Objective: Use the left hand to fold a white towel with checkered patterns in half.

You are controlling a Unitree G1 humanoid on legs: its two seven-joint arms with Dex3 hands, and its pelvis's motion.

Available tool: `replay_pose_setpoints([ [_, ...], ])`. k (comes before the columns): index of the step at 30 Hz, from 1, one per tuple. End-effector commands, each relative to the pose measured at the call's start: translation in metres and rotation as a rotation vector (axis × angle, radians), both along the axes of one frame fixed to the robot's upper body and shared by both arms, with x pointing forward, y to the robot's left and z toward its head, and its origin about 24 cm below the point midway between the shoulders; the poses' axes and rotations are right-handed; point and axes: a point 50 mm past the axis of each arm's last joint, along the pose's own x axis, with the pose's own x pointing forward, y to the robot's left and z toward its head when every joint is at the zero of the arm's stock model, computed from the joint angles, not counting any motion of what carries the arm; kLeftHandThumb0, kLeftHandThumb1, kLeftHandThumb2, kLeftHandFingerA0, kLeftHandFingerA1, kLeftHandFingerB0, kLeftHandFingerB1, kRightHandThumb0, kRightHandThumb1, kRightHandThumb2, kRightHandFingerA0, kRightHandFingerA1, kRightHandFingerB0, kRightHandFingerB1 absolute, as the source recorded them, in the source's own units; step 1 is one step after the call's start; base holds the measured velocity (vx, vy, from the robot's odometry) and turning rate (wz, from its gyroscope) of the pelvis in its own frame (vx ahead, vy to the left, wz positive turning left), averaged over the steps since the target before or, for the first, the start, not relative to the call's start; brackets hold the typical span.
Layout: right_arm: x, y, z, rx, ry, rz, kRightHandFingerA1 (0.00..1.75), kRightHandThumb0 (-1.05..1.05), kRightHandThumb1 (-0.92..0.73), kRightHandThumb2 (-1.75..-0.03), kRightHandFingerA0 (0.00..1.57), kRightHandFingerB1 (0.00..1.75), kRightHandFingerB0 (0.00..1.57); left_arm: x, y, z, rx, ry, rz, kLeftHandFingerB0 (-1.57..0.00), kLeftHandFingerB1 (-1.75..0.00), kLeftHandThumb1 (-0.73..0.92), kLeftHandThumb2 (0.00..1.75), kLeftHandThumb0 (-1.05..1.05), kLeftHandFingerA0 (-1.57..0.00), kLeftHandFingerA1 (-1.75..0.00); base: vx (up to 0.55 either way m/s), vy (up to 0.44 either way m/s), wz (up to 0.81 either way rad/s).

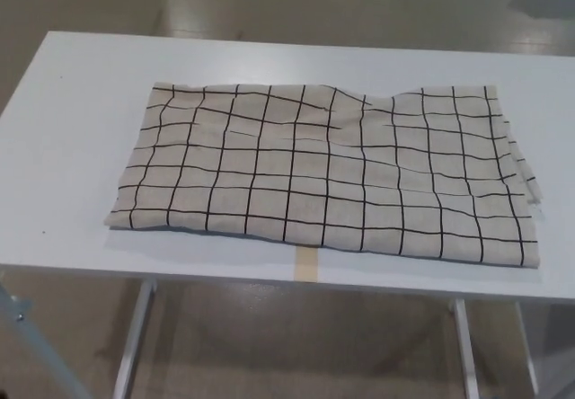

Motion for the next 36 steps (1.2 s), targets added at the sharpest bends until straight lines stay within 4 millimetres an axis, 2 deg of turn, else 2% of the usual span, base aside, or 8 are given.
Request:
replay_pose_setpoints([
  [1, -0.003, -0.005, 0.008, 0.066, -0.093, -0.059, 0.69, -0.19, -0.58, -0.57, 0.46, 0.56, 0.53, 0.002, 0.005, 0.01, -0.035, -0.135, 0.008, -0.37, -0.37, 0.46, 0.53, -0.23, -0.54, -0.4, 0.0, 0.0, 0.0],
  [11, -0.007, -0.006, 0.008, 0.068, -0.096, -0.06, 0.69, -0.18, -0.57, -0.56, 0.46, 0.56, 0.52, 0.002, 0.002, 0.013, -0.041, -0.144, -0.105, 0.0, -0.46, 0.34, 0.86, -0.24, 0.0, -0.48, 0.0, 0.0, 0.0],
  [13, -0.009, -0.004, 0.009, 0.07, -0.1, -0.057, 0.69, -0.19, -0.58, -0.56, 0.46, 0.55, 0.52, 0.002, -0.002, 0.017, -0.022, -0.156, -0.167, -0.03, -0.24, 0.4, 0.54, -0.35, -0.03, -0.25, 0.0, 0.0, 0.0],
  [16, -0.01, 0.002, 0.012, 0.077, -0.12, -0.038, 0.67, -0.18, -0.57, -0.56, 0.45, 0.55, 0.52, 0.001, -0.009, 0.032, 0.086, -0.206, -0.301, 0.0, -0.05, 0.37, 0.68, -0.58, 0.0, -0.02, 0.0, 0.0, 0.0],
  [26, -0.017, 0.047, 0.021, 0.112, -0.132, 0.074, 0.63, -0.22, -0.55, -0.56, 0.47, 0.54, 0.52, -0.001, -0.059, 0.115, 0.51, -0.732, -0.491, -0.08, -0.3, 0.41, 0.77, -0.66, 0.0, -0.25, 0.0, 0.0, 0.0],
  [27, -0.021, 0.058, 0.021, 0.119, -0.127, 0.108, 0.61, -0.24, -0.55, -0.56, 0.46, 0.54, 0.52, -0.005, -0.069, 0.133, 0.596, -0.843, -0.509, -0.12, -0.28, 0.51, 0.57, -0.65, -0.04, -0.27, 0.0, 0.0, 0.0],
  [32, -0.025, 0.068, 0.017, 0.12, -0.097, 0.183, 0.58, -0.26, -0.54, -0.56, 0.46, 0.52, 0.52, -0.012, -0.087, 0.168, 0.673, -1.009, -0.569, -0.1, -0.32, 0.42, 0.77, -0.66, -0.05, -0.27, 0.0, 0.0, 0.0],
  [36, -0.026, 0.065, 0.009, 0.125, -0.059, 0.21, 0.55, -0.26, -0.55, -0.56, 0.44, 0.51, 0.5, -0.016, -0.104, 0.206, 0.703, -1.184, -0.659, -0.1, -0.26, 0.49, 0.55, -0.57, -0.04, -0.3, 0.0, 0.0, 0.0],
])
